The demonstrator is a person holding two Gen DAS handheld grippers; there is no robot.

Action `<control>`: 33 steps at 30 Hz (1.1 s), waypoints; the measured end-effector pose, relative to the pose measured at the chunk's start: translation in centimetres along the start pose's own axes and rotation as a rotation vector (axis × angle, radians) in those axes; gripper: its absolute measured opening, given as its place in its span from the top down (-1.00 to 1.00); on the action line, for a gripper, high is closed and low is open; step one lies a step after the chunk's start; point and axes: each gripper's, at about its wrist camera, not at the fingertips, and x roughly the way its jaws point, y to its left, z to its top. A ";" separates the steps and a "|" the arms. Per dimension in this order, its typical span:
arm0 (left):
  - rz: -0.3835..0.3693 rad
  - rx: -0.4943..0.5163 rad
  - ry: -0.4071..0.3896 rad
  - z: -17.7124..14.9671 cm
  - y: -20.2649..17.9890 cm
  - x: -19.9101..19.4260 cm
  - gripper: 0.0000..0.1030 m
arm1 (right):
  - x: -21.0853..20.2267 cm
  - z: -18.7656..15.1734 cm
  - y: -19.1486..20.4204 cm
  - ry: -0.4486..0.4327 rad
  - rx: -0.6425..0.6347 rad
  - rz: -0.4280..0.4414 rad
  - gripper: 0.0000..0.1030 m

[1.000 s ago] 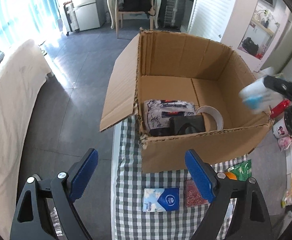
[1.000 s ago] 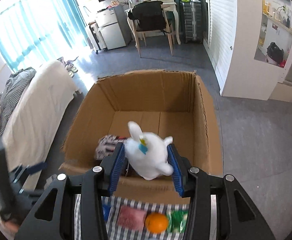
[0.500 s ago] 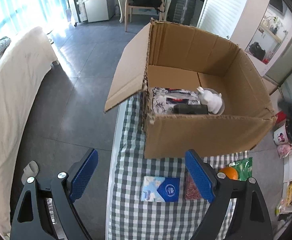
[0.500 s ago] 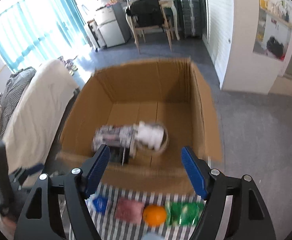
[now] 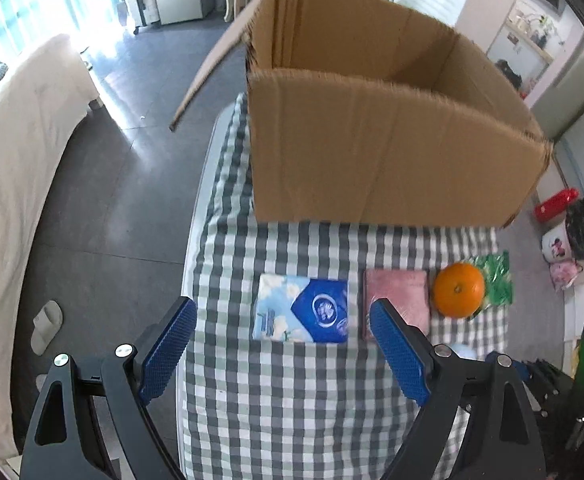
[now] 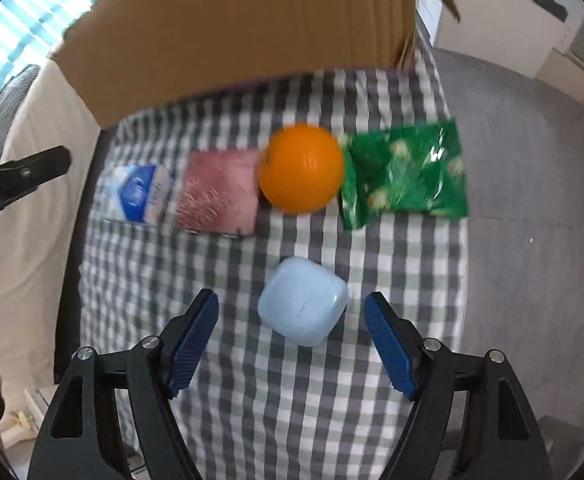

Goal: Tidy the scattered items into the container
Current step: 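Grasp the blue tissue pack with the left gripper while the right gripper grasps the earbud case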

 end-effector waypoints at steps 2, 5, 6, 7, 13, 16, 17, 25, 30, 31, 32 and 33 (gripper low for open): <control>-0.004 0.006 0.006 -0.6 -0.2 0.7 -0.77 | 0.7 0.0 0.3 -0.007 -0.004 -0.011 -0.46; -0.011 0.004 0.018 -1.3 -0.2 1.3 -0.77 | 1.6 0.1 0.6 -0.009 -0.020 -0.037 -0.46; -0.013 0.004 0.021 -1.5 -0.3 1.3 -0.77 | 1.9 0.2 0.6 -0.009 -0.026 -0.054 -0.46; -0.016 0.006 0.025 -1.6 -0.3 1.4 -0.77 | 2.3 0.2 0.6 -0.007 -0.028 -0.069 -0.46; -0.019 0.009 0.026 -1.6 0.0 1.4 -0.77 | 3.3 -0.2 1.6 0.002 -0.066 -0.120 -0.46; -0.023 0.002 0.021 -1.3 0.2 1.3 -0.77 | 3.6 -0.4 2.2 0.008 -0.082 -0.132 -0.46; -0.024 0.004 0.019 -1.2 0.2 1.3 -0.77 | 3.7 -0.4 2.3 0.010 -0.086 -0.136 -0.44; -0.018 -0.004 0.025 -1.3 0.3 1.3 -0.77 | 3.6 -0.6 3.2 0.023 -0.135 -0.192 -0.09; -0.025 0.008 0.025 -1.5 0.0 1.4 -0.77 | 2.8 -0.8 3.3 0.010 -0.121 -0.176 -0.09; -0.029 0.011 0.026 -1.5 -0.1 1.5 -0.77 | 2.4 -0.8 3.3 0.005 -0.119 -0.171 -0.09; -0.034 0.017 0.026 -1.6 -0.3 1.7 -0.77 | 2.2 -0.8 3.3 0.003 -0.120 -0.165 -0.09; -0.039 0.020 0.026 -1.6 -0.5 1.8 -0.77 | 1.8 -0.8 3.3 -0.001 -0.119 -0.159 -0.09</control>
